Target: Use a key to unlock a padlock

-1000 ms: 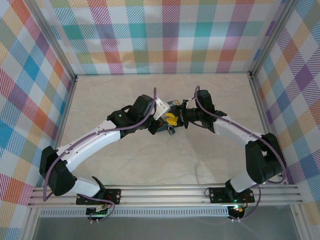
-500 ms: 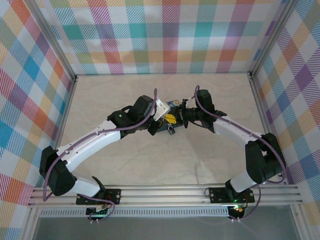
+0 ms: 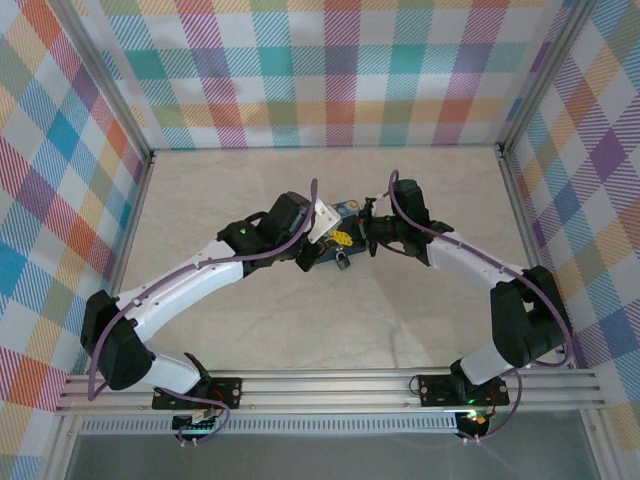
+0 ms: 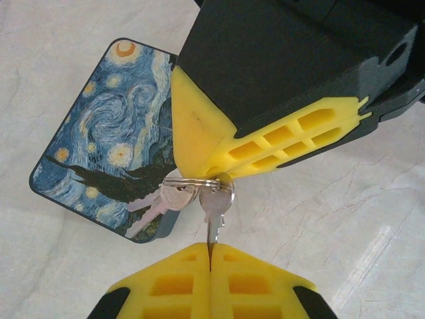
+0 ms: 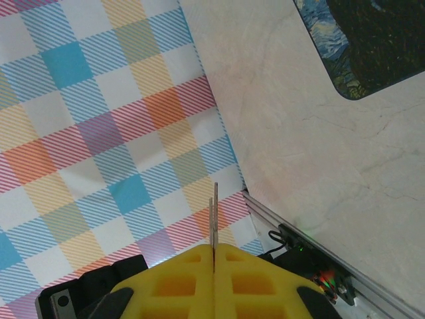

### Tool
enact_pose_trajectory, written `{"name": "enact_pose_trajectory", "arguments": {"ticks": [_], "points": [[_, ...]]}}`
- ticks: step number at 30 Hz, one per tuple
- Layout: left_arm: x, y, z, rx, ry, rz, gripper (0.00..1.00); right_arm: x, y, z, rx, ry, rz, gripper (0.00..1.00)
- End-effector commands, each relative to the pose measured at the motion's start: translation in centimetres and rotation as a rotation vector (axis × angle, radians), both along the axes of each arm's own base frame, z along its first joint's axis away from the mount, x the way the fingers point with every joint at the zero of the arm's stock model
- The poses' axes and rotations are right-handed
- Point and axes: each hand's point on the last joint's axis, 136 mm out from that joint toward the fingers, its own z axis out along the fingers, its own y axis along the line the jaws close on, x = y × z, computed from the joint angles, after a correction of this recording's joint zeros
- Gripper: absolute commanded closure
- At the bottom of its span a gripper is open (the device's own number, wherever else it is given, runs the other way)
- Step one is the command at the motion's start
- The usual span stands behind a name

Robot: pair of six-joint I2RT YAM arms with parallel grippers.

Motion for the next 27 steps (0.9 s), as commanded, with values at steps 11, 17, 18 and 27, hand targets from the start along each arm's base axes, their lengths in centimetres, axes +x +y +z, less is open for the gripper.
{"name": "enact_pose_trajectory", "arguments": {"ticks": [11,17,18,27], "points": [[1.3,0.4,-0.6,-0.062,0.078,0.127,0.65,-0.6,0.1,-0.4,-0.004,-0.013,0.018,1.0],[1.7,1.4,0.5,-0.174,0.142,0.174,0.53,-0.2,-0.4,-1.4,-0.036,-0.007,0.002,1.0],[1.7,1.5,0.7,-0.205,0.158,0.181,0.51,-0.1,-0.5,-1.5,-0.039,-0.004,-0.002,1.0],[0.9,0.4,1.9,-0.472,0.399,0.29,0.33,0.3,-0.9,-1.9,-0.041,0.002,-0.046,1.0]]}}
